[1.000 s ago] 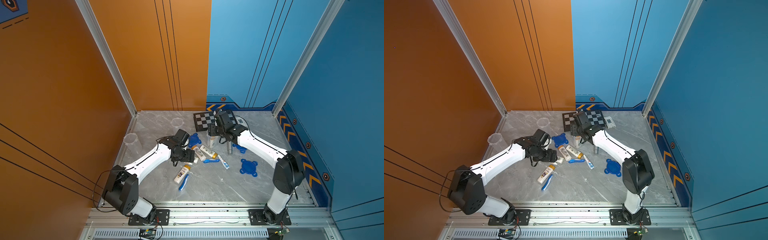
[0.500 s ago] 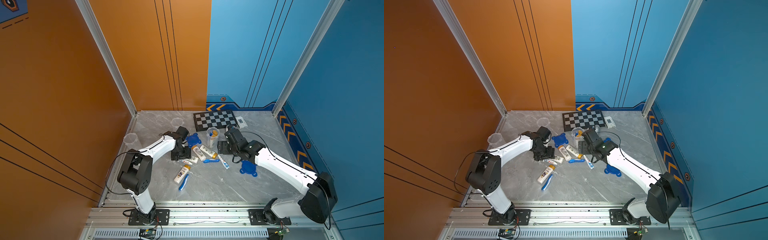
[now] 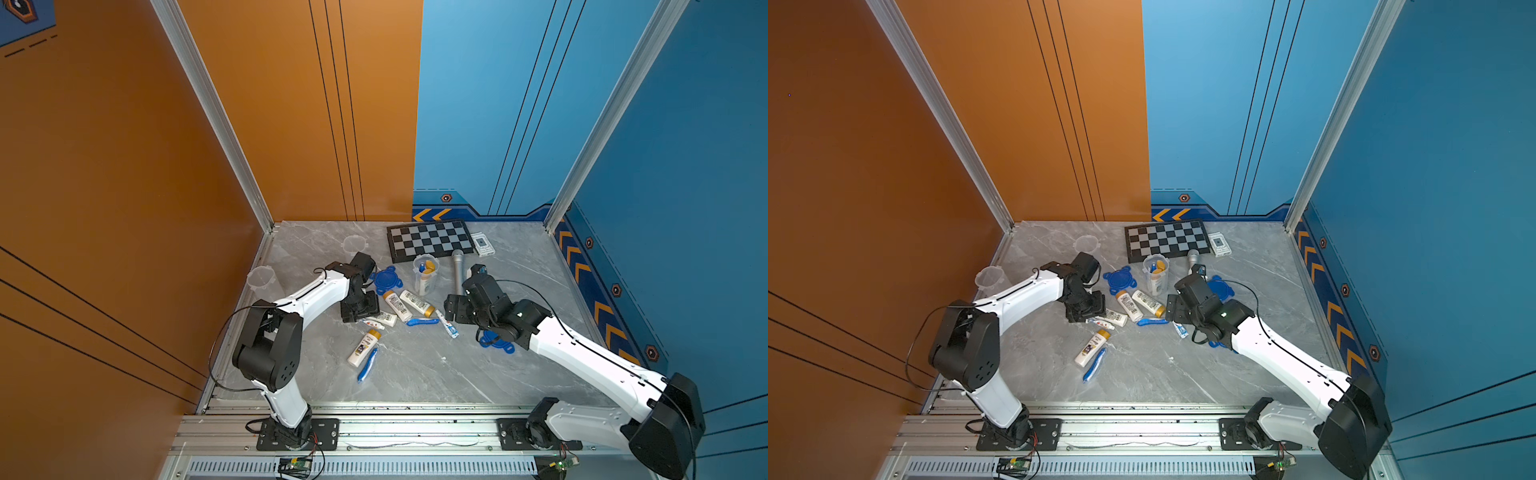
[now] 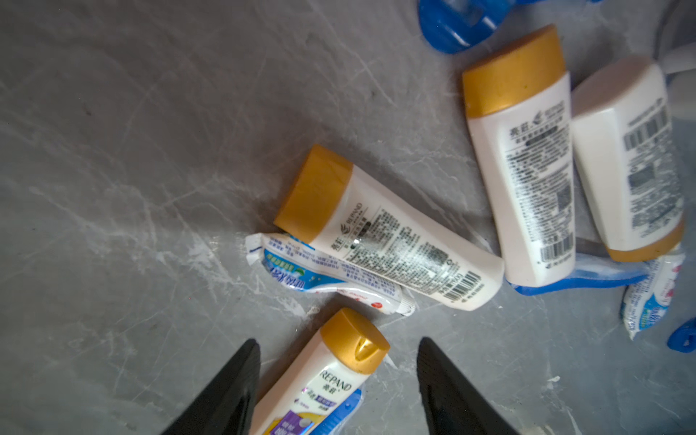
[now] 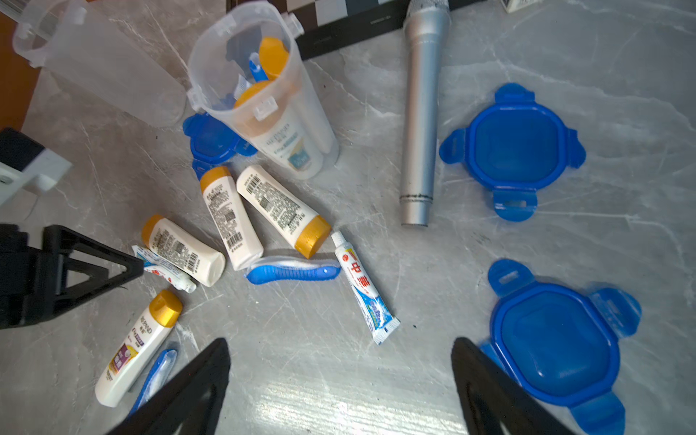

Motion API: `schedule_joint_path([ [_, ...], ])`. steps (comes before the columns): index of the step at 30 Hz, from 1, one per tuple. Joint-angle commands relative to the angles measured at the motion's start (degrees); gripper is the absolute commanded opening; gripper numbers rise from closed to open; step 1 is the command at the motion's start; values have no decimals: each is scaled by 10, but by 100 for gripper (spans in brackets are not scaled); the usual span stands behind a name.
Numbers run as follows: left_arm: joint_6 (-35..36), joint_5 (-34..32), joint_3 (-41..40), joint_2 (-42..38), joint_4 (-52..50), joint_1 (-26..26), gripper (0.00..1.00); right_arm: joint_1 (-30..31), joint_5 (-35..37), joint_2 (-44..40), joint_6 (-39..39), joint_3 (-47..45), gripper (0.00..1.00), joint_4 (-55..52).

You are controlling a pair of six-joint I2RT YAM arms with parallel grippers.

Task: Pack away toiletry kits
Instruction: Pick up the lid from the center of the board.

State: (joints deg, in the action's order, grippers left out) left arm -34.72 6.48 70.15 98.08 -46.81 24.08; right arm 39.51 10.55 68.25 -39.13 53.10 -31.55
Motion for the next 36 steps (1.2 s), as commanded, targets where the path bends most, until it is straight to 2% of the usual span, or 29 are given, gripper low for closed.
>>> schedule_joint_path([
  [1, -6, 10, 12, -19, -18, 13, 70, -18, 2, -38, -72, -54, 94, -51],
  [3, 5, 10, 19, -18, -18, 27, 72, -46, 0, -53, -91, -76, 95, -65],
  [4, 11, 8, 22, -18, -18, 36, 74, -65, -9, -56, -93, -85, 100, -69],
  [11, 32, 26, 44, -12, -16, 81, 85, -217, -42, -9, -52, -95, 100, -147],
  [13, 34, 33, 47, -17, -6, 89, 97, -247, -40, 16, -31, -85, 100, -146],
  [14, 35, 37, 49, -20, 1, 92, 99, -255, -40, 43, -18, -74, 100, -147],
  [21, 48, 46, 58, -34, 14, 109, 99, -255, -50, 166, 15, -27, 100, -122],
  [28, 40, 57, 25, -59, 35, 109, 99, -263, -72, 215, 31, -18, 100, -91],
  [36, 44, 67, 9, -70, 46, 98, 99, -265, -88, 234, 37, -33, 100, -68],
])
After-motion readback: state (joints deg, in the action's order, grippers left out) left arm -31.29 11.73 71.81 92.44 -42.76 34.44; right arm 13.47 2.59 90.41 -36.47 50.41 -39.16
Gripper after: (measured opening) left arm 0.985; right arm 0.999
